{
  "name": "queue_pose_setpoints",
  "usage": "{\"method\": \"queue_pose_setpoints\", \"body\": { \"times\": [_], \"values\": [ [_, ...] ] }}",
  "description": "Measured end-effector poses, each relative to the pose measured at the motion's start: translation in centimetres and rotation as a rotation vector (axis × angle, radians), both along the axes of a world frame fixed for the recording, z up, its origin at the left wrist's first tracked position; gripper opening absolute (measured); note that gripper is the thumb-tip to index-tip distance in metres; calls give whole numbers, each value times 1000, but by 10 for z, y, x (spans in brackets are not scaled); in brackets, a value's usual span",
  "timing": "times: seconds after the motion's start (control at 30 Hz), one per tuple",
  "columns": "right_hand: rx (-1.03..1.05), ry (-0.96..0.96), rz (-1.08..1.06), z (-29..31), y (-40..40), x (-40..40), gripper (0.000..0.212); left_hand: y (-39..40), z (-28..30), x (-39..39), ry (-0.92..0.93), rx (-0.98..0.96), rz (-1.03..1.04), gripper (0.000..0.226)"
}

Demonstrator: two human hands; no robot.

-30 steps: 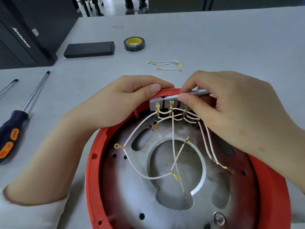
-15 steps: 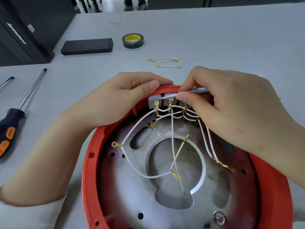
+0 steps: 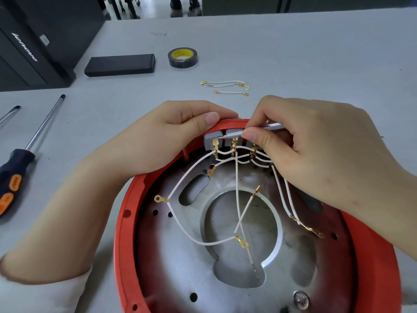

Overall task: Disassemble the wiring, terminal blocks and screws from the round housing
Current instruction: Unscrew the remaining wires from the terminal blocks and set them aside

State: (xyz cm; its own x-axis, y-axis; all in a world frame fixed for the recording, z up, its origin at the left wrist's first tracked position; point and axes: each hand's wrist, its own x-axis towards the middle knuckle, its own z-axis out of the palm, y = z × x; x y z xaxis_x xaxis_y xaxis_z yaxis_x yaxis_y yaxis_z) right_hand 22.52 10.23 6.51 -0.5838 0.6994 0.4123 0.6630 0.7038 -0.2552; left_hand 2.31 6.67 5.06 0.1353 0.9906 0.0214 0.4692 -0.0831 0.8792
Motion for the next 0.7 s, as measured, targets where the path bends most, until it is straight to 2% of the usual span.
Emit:
{"method": "queue_pose_setpoints", "body": {
  "times": [0.17,0.7],
  "values": [
    [-15,-8,-17,0,1,1,25,-1,0,1,-3,-5,6,32],
    [-21,12,0,-2,3,0,21,1,-2,0,-16,1,7,31]
  ]
}}
